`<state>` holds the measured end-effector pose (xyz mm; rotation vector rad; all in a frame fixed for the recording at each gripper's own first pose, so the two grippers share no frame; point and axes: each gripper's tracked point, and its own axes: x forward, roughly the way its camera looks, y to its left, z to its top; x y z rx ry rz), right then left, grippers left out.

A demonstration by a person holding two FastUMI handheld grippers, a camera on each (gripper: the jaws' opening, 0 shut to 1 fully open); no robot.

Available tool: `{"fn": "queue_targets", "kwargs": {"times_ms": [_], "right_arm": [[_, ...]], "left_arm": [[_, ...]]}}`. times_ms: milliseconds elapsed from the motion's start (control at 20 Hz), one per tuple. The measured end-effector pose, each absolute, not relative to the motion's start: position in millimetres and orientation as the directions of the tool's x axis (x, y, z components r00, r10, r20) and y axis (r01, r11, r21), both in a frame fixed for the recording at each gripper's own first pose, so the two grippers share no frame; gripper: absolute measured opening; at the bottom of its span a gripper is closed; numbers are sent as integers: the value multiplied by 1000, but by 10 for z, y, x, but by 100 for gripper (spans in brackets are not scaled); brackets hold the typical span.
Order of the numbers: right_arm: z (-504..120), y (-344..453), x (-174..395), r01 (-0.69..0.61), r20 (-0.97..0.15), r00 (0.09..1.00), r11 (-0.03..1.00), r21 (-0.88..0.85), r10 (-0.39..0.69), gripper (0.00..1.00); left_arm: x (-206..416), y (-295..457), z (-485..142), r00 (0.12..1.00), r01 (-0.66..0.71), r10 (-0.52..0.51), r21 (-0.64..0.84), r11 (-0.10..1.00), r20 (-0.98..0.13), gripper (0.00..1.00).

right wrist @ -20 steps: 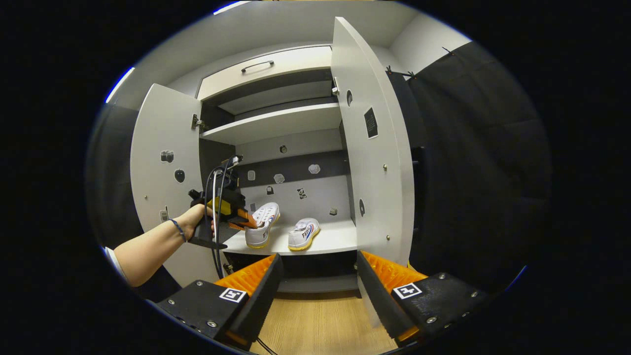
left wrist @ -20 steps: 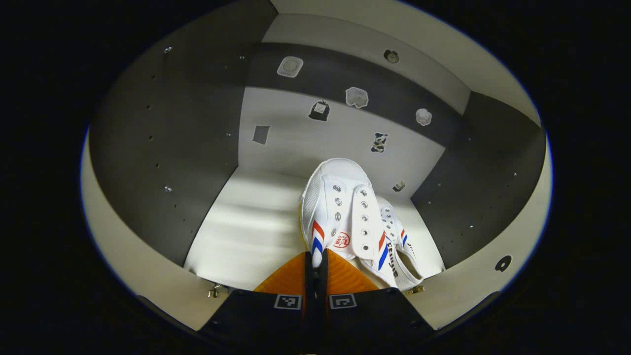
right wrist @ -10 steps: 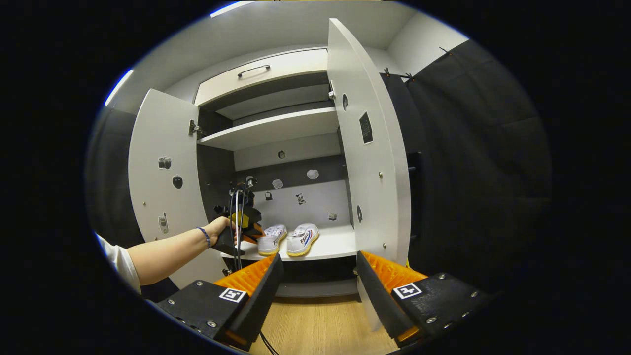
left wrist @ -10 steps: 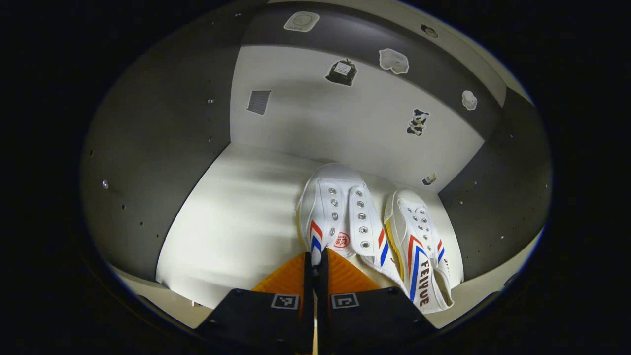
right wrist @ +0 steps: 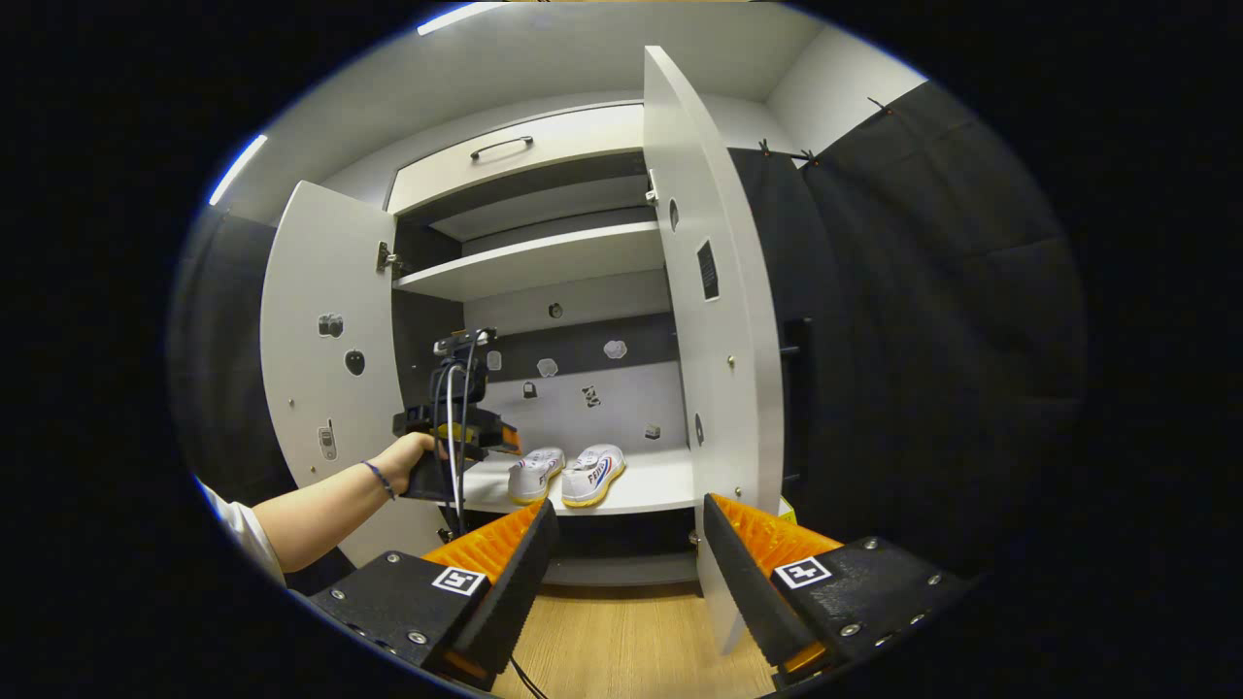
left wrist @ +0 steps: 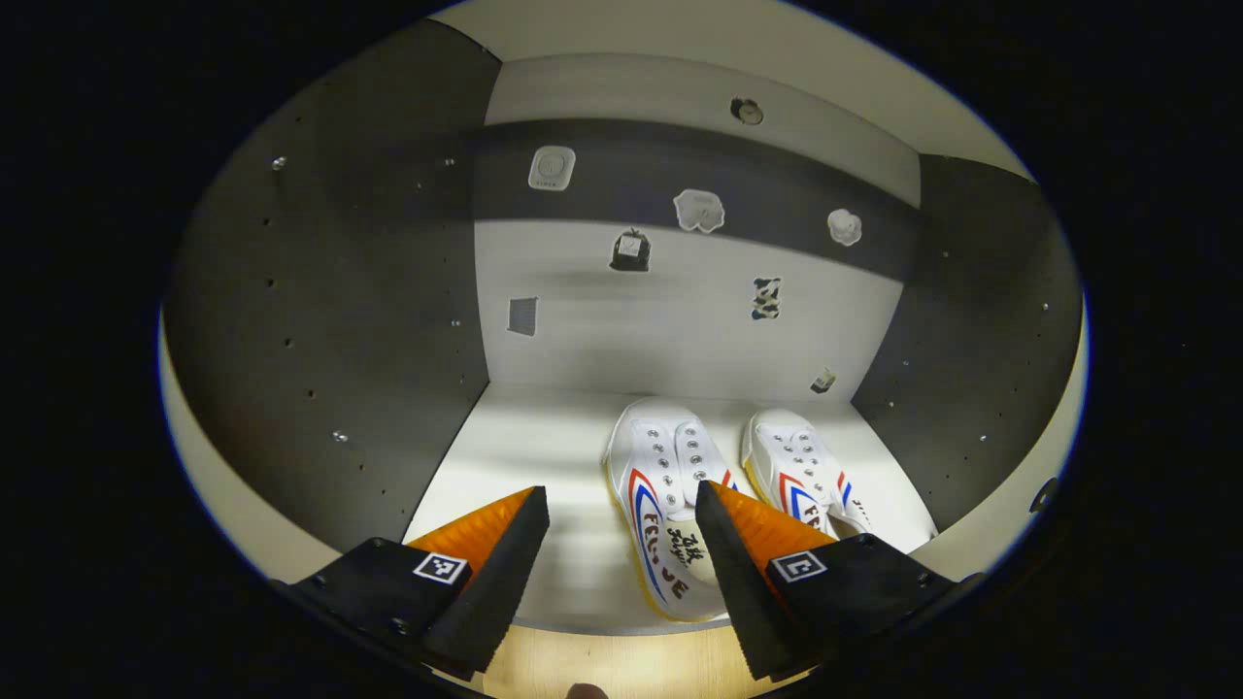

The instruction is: Grab one shoe with the right hand and put it into the shoe cabinet, grab the other shoe with the left hand and put it into the shoe cabinet; then close the right door with the right hand and the left door with the left hand.

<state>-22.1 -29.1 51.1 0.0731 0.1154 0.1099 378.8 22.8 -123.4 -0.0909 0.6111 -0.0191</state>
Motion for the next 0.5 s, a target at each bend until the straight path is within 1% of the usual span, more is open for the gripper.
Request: {"fn": "queue_targets", "kwargs": {"times_ms": [150,250,350,500], "right_arm": [[646,-586,-244,-54,-87,995,998,41,57,92],[705,-833,-231,-2,-71,997,1000,29,5,92],[744,-1054,-210,41,-66,997,999,20,-40,92],[842,-1316,-167,86,-46,995,996,14,-85,92]], "left_arm": [[3453,177,-713,887,31,-89,-134,991,-453,98],[3190,208,-386,928,61,-102,-124,990,-358,97],[2843,215,-126,952,83,-111,-108,991,-285,97],[2300,225,146,967,112,-133,-110,988,-215,96]]}}
